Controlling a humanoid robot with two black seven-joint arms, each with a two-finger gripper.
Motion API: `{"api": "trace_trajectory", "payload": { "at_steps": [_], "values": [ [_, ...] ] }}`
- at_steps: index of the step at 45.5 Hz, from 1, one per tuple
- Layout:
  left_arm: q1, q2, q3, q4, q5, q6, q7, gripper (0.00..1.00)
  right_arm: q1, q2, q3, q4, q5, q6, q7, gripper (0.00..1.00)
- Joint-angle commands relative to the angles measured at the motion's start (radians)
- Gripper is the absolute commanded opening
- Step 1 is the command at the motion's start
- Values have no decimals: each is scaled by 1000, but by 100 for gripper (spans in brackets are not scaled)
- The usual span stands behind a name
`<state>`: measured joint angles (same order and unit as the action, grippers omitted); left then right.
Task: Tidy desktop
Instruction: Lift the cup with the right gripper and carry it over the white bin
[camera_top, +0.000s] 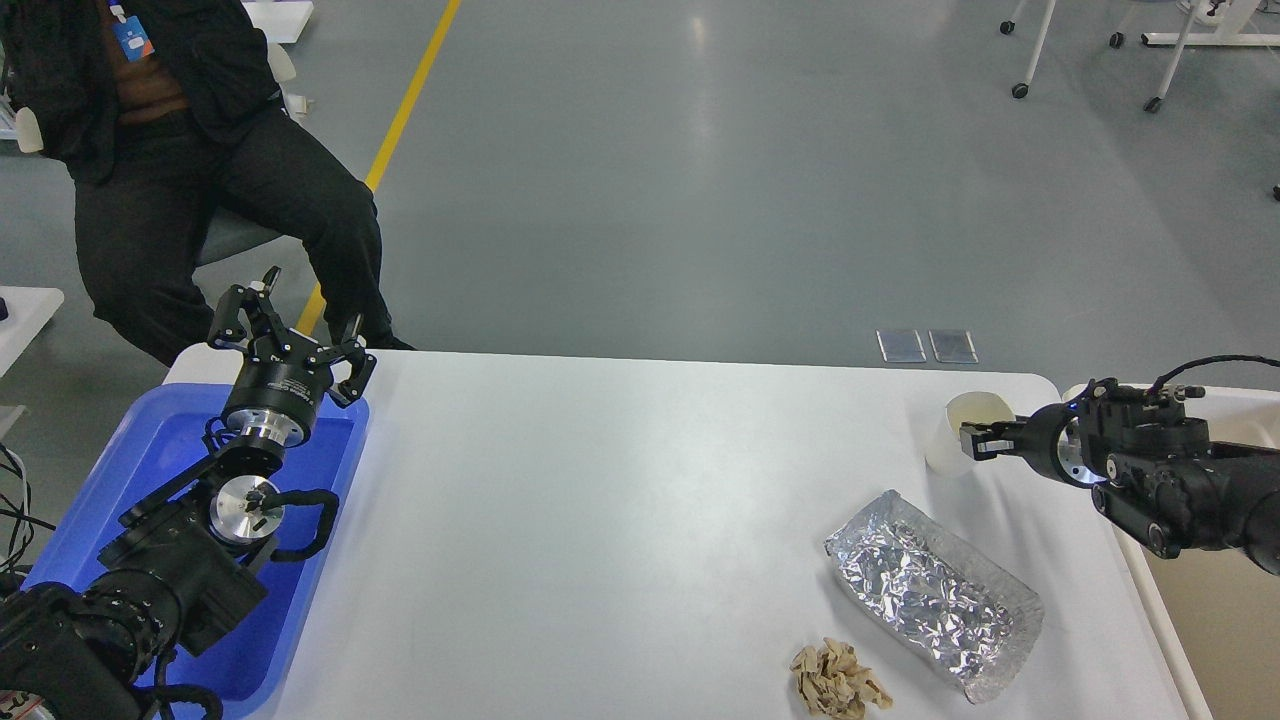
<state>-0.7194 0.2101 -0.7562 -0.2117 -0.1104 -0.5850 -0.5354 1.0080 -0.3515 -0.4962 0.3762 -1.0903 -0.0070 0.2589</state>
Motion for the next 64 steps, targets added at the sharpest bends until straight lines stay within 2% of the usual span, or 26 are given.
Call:
{"api": "trace_trajectory", "payload": {
  "at_steps": [1,13,24,28,39,45,57,64],
  "values": [
    [0,0,0,0,0,1,0,100,-2,-4,-5,-2,-2,18,2,0],
    [0,0,0,0,0,1,0,100,11,-20,-5,-2,3,21,10,0],
    [0,0,0,0,0,-1,0,100,32,-47,-4,12,10,27,80,0],
    [0,0,0,0,0,-1,0,100,75,-61,-2,41,12,73,105,0],
    [0,0,0,0,0,-1,0,100,311,-253,-12,305,13,206,115,0],
    [-2,0,0,0,0,-1,0,100,434,-328,-48,400,13,280,115,0],
    [-2,0,0,0,0,-1,0,100,616,-478,-88,517,13,397,115,0],
    [-2,0,0,0,0,-1,0,100,623,-534,-82,495,15,383,105,0]
  ]
}}
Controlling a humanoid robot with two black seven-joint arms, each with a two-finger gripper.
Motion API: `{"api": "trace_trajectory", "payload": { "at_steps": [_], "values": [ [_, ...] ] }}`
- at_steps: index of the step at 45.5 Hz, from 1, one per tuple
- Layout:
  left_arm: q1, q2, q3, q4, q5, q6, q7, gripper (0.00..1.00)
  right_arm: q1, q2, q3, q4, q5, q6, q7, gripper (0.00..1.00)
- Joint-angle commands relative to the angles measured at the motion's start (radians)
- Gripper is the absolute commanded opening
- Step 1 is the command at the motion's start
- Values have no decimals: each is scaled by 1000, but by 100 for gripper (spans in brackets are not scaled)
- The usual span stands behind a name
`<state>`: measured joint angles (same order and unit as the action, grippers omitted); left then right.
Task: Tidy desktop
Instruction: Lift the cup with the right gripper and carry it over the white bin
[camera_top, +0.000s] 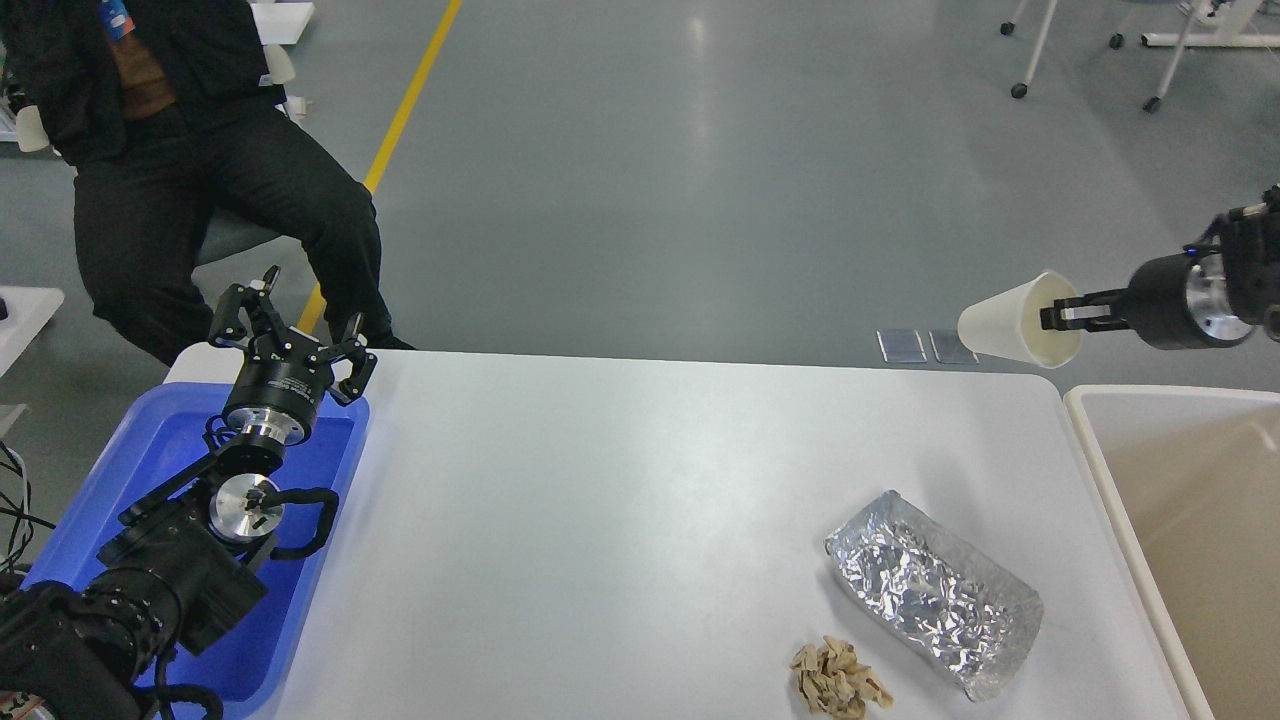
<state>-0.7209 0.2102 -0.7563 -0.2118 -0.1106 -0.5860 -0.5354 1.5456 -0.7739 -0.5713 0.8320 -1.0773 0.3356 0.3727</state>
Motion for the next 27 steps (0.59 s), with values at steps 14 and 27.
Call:
{"api": "trace_trajectory", "payload": {
  "at_steps": [14,27],
  "values": [
    [0,0,0,0,0,0,0,100,-140,-146,-1,-244,336,-110,-41,0],
    [1,0,0,0,0,0,0,100,-462,-107,1,-396,806,-224,-138,0]
  ]
}}
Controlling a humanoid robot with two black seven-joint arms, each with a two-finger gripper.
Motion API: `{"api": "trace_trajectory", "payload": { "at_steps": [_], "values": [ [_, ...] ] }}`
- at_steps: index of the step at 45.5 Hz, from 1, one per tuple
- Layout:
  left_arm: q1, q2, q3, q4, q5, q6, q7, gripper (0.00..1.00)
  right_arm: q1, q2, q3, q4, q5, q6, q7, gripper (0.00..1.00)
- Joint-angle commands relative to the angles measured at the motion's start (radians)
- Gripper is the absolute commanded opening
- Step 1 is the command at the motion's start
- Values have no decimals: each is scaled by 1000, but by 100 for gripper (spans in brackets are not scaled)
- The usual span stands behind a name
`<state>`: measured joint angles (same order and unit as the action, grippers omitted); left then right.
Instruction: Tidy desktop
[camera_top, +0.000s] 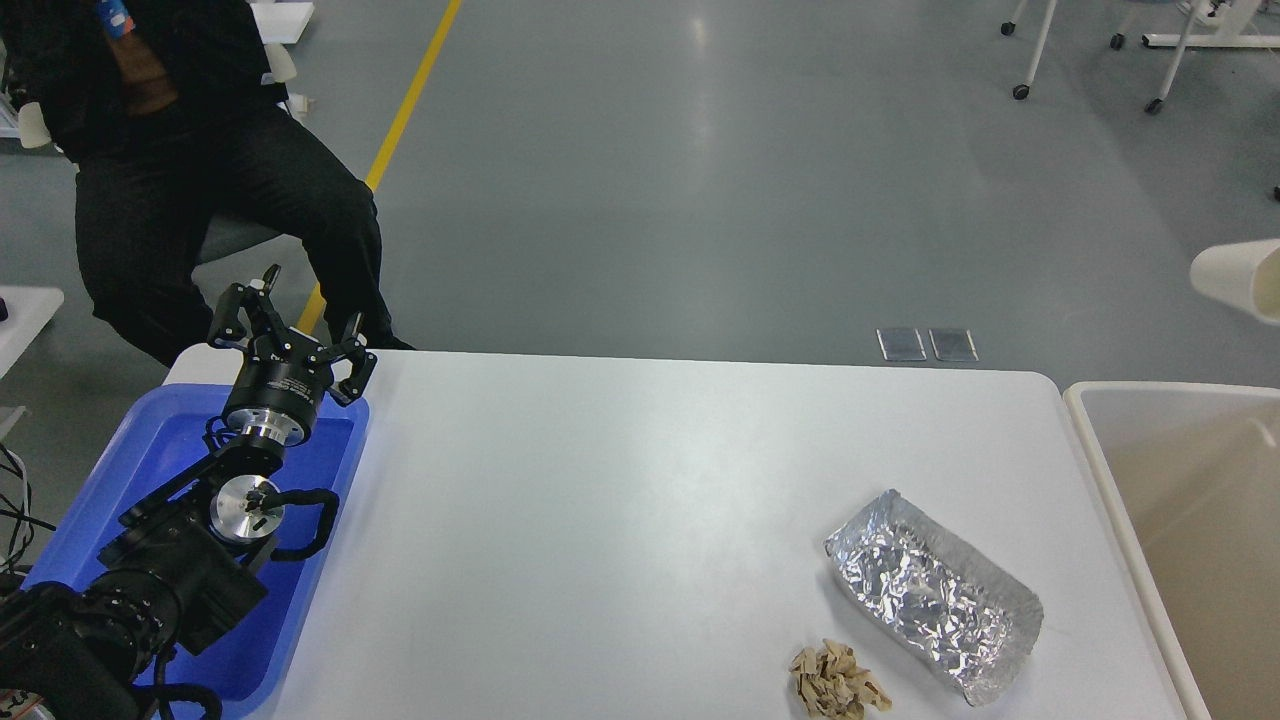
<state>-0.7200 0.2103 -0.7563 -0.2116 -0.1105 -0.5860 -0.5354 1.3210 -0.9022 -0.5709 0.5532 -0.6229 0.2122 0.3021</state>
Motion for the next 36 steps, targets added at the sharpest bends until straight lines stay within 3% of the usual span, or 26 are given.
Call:
{"api": "trace_trajectory", "payload": {
  "at_steps": [1,16,29,36],
  "values": [
    [1,0,0,0,0,0,0,100,-256,26,0,-118,371,-106,-70,0],
    [1,0,0,0,0,0,0,100,-459,206,46,-128,607,-252,-116,0],
    [1,0,0,0,0,0,0,100,-597,393,253,-374,637,-287,-218,0],
    [1,0,0,0,0,0,0,100,-618,424,384,-432,637,-310,-276,0]
  ]
}}
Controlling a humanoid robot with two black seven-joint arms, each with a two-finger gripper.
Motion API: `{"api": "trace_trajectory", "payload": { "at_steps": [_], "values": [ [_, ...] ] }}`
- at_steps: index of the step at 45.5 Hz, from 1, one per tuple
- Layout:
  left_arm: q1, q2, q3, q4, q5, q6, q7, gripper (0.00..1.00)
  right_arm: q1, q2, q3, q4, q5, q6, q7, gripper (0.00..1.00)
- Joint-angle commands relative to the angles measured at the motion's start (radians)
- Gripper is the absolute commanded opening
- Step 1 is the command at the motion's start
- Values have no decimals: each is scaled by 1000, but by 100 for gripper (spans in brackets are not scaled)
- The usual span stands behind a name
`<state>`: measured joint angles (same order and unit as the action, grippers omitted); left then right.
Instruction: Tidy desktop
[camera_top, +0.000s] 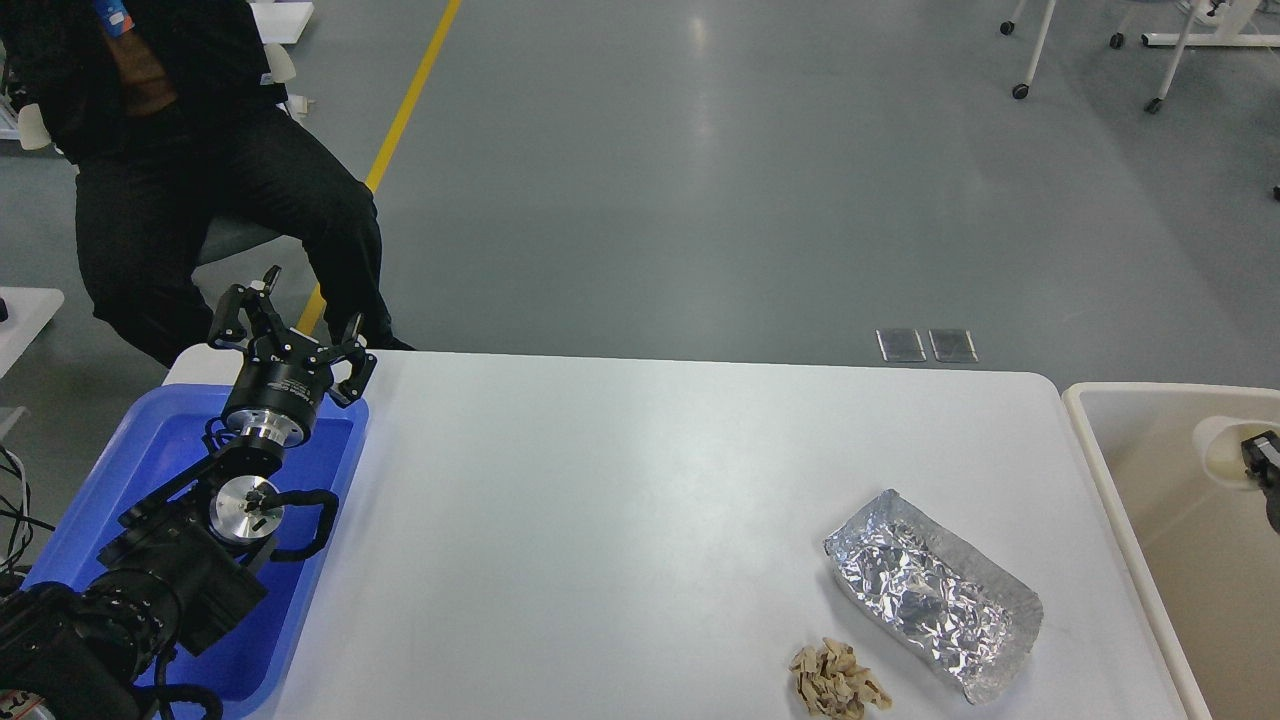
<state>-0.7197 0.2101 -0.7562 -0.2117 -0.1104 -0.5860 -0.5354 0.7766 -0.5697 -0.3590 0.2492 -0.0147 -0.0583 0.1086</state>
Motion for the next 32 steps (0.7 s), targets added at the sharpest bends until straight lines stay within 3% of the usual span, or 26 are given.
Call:
{"api": "trace_trajectory", "payload": {
  "at_steps": [1,7,27,30,32],
  "values": [
    [0,0,0,0,0,0,0,100,-76,91,192,-131,28,-46,-90,0],
    [0,0,0,0,0,0,0,100,-79,105,261,-136,27,-57,-121,0],
    [0,0,0,0,0,0,0,100,-102,116,328,-136,28,-52,-119,1],
    [-1,0,0,0,0,0,0,100,-103,116,350,-134,32,-51,-119,41],
    [-1,0,0,0,0,0,0,100,-106,116,368,-133,29,-52,-118,81]
  ]
}}
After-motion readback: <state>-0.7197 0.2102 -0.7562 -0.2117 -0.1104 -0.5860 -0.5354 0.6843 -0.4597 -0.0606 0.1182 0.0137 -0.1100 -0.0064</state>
